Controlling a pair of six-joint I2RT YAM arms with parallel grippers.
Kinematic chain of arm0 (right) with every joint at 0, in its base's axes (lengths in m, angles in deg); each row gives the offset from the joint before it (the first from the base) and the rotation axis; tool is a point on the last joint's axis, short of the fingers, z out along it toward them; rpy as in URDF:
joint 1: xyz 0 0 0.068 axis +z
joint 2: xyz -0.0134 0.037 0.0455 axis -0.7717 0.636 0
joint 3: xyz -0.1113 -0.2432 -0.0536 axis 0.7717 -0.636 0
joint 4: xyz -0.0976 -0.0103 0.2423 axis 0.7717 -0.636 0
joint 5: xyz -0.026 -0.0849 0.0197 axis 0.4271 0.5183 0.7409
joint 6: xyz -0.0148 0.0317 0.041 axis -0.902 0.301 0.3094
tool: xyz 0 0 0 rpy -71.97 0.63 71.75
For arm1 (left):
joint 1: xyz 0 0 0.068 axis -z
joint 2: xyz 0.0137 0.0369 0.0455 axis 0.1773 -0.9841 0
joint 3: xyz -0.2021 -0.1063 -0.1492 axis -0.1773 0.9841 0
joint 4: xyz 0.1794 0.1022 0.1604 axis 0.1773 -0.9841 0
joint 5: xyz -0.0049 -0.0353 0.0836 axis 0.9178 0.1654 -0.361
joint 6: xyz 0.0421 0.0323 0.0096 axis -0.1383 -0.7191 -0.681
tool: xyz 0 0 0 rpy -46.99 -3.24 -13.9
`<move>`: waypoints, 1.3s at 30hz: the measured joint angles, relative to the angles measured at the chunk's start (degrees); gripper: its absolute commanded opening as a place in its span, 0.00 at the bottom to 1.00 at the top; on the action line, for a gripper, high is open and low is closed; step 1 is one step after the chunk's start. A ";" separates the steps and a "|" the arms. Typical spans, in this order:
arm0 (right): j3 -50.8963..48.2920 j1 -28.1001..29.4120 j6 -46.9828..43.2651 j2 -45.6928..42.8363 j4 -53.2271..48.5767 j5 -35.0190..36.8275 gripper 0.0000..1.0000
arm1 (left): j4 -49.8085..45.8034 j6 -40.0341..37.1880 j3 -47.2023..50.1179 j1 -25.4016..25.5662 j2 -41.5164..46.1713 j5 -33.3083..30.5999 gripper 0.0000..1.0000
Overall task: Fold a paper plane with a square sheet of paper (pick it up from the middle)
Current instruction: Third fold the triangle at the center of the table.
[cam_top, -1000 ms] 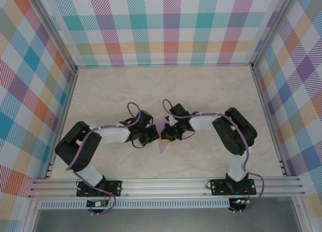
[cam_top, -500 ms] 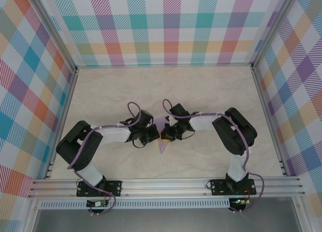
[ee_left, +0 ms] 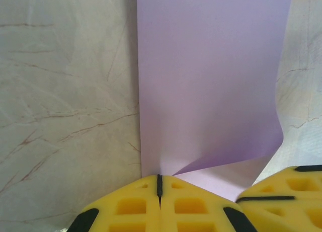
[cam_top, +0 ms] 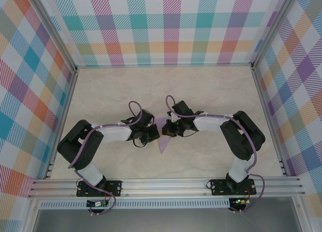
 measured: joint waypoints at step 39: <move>-4.24 -5.01 -0.15 0.79 3.93 1.62 0.00 | -5.60 -1.88 -3.56 0.39 -1.51 -1.88 0.00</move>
